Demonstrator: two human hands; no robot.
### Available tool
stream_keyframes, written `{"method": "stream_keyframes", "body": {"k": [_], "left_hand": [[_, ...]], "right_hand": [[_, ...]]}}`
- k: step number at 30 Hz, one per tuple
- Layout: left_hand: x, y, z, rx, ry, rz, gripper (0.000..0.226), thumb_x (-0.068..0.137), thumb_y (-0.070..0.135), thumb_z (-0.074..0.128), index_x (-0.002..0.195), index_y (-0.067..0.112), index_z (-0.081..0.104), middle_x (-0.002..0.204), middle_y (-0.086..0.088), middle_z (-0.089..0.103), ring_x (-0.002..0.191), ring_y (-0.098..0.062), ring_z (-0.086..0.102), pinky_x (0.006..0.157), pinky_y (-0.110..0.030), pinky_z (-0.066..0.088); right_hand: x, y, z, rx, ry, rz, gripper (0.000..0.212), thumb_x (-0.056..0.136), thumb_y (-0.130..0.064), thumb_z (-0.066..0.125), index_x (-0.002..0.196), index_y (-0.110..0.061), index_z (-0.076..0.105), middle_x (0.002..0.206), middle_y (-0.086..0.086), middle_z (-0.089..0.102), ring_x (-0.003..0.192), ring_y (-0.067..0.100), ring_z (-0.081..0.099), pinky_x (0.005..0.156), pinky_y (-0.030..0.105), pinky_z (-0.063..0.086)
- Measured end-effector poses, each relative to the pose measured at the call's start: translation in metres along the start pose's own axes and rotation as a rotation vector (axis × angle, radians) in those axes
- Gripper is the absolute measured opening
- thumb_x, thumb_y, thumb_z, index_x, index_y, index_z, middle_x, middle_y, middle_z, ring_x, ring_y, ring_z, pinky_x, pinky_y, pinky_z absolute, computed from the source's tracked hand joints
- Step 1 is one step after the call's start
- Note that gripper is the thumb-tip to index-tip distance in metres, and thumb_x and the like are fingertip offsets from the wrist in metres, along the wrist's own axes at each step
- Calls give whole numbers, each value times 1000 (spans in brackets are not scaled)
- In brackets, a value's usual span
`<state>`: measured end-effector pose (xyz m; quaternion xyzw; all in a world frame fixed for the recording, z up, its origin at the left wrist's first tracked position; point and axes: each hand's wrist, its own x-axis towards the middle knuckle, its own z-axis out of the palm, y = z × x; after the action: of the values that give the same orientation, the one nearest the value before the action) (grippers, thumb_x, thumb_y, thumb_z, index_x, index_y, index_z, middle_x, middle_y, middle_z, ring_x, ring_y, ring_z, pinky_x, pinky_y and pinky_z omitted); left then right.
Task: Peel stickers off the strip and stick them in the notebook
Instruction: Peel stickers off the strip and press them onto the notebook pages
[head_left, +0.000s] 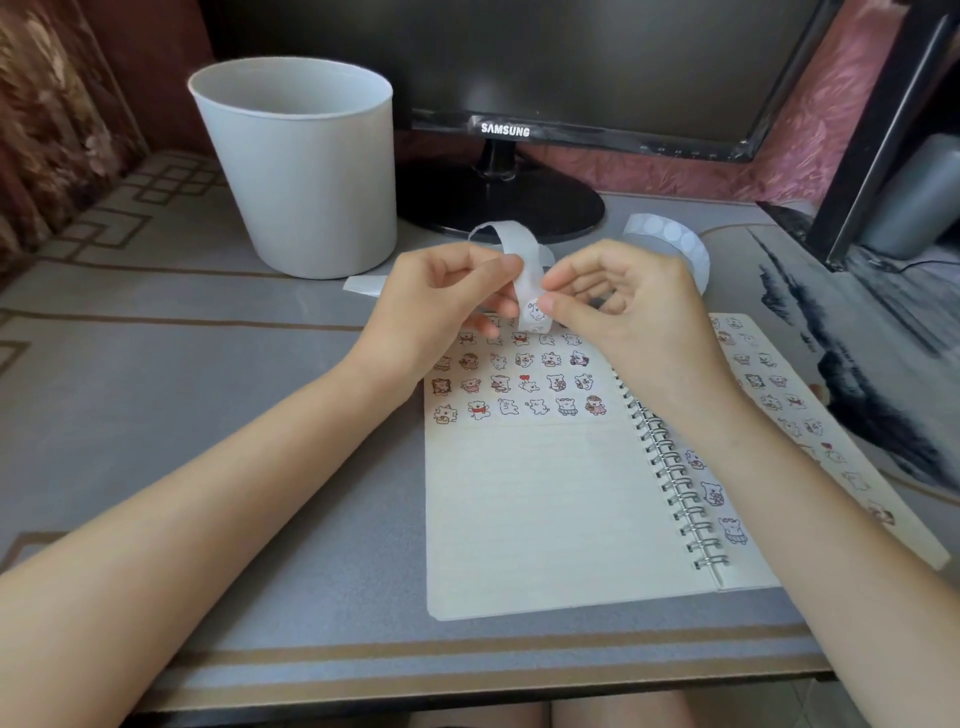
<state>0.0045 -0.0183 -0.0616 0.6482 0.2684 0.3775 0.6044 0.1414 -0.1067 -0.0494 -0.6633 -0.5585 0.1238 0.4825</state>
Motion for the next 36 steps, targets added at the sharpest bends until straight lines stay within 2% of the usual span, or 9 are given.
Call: {"method": "stream_keyframes", "body": {"k": [3,8,12,16,22,30,36], "left_hand": [[0,0,-1,-8,-3,11,14,91,11,59,81,5,66,64,5,63,61,-6,62,54,-18,50],[2,0,0,-65,-14,-28,18,94,16,55,83,6,66,67,3,65,62,-7,63,53,-18,50],[2,-1,0,-35,-52,-84,17,92,19,59,88,6,69,78,-6,69,68,-12,65,58,-18,50],[1,-4,0,35,-79,-85,9,88,12,64,88,5,70,78,-11,67,73,-20,61,62,-19,51],[1,-4,0,51,-70,-37,10,88,12,63,83,10,72,70,-6,66,66,-12,61,60,-18,50],[1,-4,0,69,-88,-36,12,89,12,62,91,4,71,79,-13,66,69,-11,62,62,-18,51],[1,-4,-1,90,-89,-32,11,89,14,63,87,7,72,74,-6,67,70,-10,63,63,-19,50]], "right_hand": [[0,0,-1,13,-14,-3,10,80,-12,74,84,-20,68,80,-2,70,72,5,62,67,12,45],[0,1,-2,73,-1,8,10,80,-8,73,84,-16,69,80,6,70,71,16,63,69,22,53],[-1,2,-2,140,28,8,12,80,-5,71,83,-16,68,79,10,69,63,7,60,62,16,49],[0,4,-3,125,21,1,14,81,-6,71,82,-20,68,80,1,70,67,3,60,67,18,48],[-1,2,-2,62,22,-15,10,81,-8,72,84,-17,70,80,-4,71,73,10,66,75,22,54],[-2,3,-1,40,33,-24,8,80,-9,73,86,-14,71,80,-3,71,73,10,67,74,21,54],[-3,3,-1,51,29,-26,9,81,-8,73,85,-16,70,78,-7,70,71,6,66,72,18,53]]}}
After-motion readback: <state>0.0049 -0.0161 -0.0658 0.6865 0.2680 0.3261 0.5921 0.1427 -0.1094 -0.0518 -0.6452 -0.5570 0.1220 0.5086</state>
